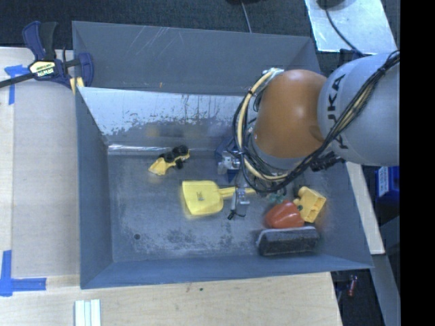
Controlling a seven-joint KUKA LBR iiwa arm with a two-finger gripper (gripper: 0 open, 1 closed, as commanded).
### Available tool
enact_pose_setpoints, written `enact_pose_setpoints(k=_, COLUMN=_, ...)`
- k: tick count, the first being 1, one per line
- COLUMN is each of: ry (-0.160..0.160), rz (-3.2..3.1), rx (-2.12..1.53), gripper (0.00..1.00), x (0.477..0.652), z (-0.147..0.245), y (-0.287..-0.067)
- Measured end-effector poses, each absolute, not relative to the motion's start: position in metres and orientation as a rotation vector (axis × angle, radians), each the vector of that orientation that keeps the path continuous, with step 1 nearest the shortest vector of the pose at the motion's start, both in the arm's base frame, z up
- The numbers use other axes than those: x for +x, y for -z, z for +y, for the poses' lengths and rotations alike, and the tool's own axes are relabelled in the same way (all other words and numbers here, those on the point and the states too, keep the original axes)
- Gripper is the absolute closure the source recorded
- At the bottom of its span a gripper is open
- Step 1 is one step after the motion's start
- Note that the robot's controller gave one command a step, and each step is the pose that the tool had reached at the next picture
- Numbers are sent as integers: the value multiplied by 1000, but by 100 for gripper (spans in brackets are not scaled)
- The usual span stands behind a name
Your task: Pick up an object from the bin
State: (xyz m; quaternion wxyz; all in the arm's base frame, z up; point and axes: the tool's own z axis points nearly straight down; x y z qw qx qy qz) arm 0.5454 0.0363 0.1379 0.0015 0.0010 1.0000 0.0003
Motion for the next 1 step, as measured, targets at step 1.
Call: enact_pose_setpoints(k=1, ry=-1, rz=3138, rx=3, gripper=0, x=545, z=36, y=-138)
